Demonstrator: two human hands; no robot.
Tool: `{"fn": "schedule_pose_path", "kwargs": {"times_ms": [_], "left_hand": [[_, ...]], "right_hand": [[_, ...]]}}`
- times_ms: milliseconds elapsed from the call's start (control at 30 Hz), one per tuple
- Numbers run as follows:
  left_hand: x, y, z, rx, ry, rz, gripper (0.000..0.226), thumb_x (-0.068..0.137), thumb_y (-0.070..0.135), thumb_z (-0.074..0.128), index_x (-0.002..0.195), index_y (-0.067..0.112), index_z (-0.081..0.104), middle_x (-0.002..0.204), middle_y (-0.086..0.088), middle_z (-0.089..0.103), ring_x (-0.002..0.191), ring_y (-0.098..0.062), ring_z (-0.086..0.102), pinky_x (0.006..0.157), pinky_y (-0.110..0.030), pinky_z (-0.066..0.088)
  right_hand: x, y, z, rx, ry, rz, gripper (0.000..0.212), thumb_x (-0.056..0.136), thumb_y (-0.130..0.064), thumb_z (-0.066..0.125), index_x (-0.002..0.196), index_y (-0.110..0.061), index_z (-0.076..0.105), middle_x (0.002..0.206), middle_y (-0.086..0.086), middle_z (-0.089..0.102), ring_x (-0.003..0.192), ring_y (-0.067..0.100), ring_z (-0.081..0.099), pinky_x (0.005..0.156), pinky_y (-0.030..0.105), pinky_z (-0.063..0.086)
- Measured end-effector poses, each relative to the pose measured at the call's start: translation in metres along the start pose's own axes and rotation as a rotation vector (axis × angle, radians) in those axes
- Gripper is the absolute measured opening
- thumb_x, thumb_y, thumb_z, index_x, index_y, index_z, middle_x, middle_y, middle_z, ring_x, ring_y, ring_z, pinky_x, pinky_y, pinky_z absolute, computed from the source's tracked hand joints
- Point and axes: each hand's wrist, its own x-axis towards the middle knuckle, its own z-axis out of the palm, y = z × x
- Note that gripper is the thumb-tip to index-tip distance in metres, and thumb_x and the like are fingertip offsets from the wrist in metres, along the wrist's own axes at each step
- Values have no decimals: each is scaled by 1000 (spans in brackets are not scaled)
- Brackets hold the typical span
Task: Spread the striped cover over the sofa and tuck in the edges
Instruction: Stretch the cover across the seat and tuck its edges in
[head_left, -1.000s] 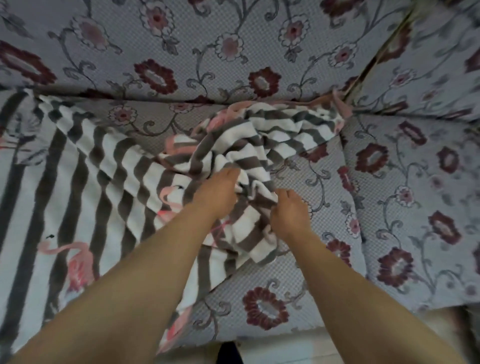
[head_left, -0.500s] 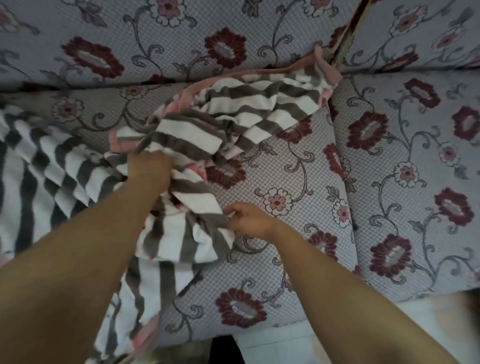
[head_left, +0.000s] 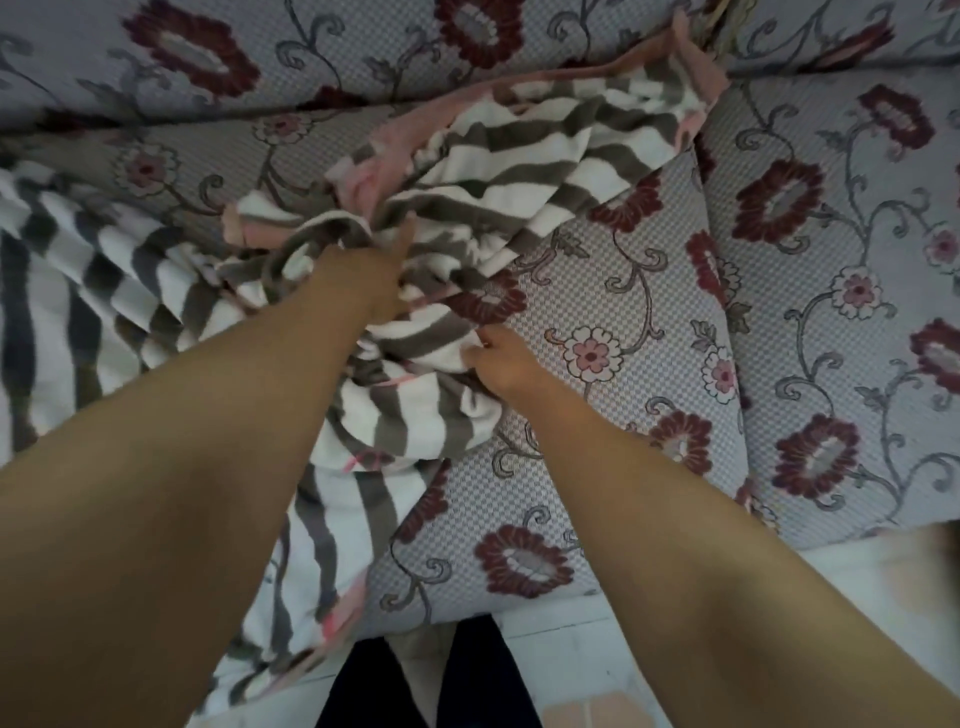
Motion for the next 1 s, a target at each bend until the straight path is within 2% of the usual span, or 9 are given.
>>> {"fn": "schedule_pose_path", "kwargs": {"times_ms": [133, 233, 300, 500, 633, 733, 800, 900, 1000], "left_hand": [[-9, -14, -6, -16, 146, -7, 34, 95, 26, 42, 121, 6, 52, 124, -23, 55, 111, -40, 53, 88, -46, 44], [-19, -41, -33, -345, 492, -90, 32, 95, 25, 40, 110, -1, 51, 111, -29, 57, 100, -44, 55, 77, -45, 42], [-29, -59, -53, -490, 667, -68, 33, 96, 23, 38, 107, -5, 50, 107, -32, 56, 97, -44, 54, 75, -45, 39], [-51, -52, -95, -677, 763, 110, 20, 94, 13, 36, 104, 3, 51, 102, -27, 56, 90, -36, 53, 70, -36, 32], [-55, -34, -127, -713, 761, 137, 28, 95, 15, 35, 114, 3, 51, 115, -22, 57, 104, -33, 54, 80, -34, 38], [-58, 1, -155, -665, 775, 252, 23, 93, 14, 37, 108, 4, 52, 105, -22, 55, 97, -29, 52, 83, -38, 38], [-64, 40, -173, -721, 763, 358, 13, 91, 13, 38, 97, 9, 49, 90, -15, 50, 86, -22, 46, 73, -34, 36], [-67, 77, -187, -868, 793, 386, 16, 89, 17, 40, 100, 9, 48, 88, -7, 48, 86, -16, 44, 69, -29, 32], [-56, 67, -171, -818, 726, 271, 37, 88, 22, 46, 121, 4, 48, 116, -18, 55, 105, -28, 53, 85, -36, 42]], "right_hand": [[3, -4, 24, 80, 41, 110, 47, 94, -37, 48, 125, -3, 55, 128, 17, 58, 118, 34, 55, 103, 46, 43], [-2, -10, 35, 237, -199, 302, 59, 88, -53, 53, 122, -5, 59, 116, 12, 67, 98, 28, 65, 79, 35, 55], [-11, -23, 45, 337, -358, 336, 54, 80, -51, 66, 116, -10, 65, 108, 9, 72, 94, 25, 68, 78, 33, 56], [-34, -69, 49, 505, -488, 164, 24, 79, -23, 67, 102, -19, 67, 93, 4, 75, 85, 19, 71, 67, 30, 59], [-55, -79, -9, 636, 180, 52, 8, 84, -11, 59, 90, -15, 63, 92, 8, 68, 92, 26, 65, 89, 44, 55], [-77, -78, -86, 621, 817, -28, 7, 87, -7, 55, 84, -14, 54, 84, 3, 58, 87, 27, 60, 83, 35, 51], [-99, -76, -136, 519, 1061, -107, 8, 86, -7, 55, 89, -11, 49, 84, 3, 54, 79, 20, 54, 74, 28, 42], [-125, -73, -167, 362, 1209, -220, 17, 80, -5, 55, 87, -13, 42, 71, -11, 43, 62, 2, 41, 58, 24, 28], [-136, -52, -153, 142, 1017, -294, 20, 76, -5, 55, 93, -14, 51, 75, -9, 54, 67, 6, 50, 60, 17, 39]]}}
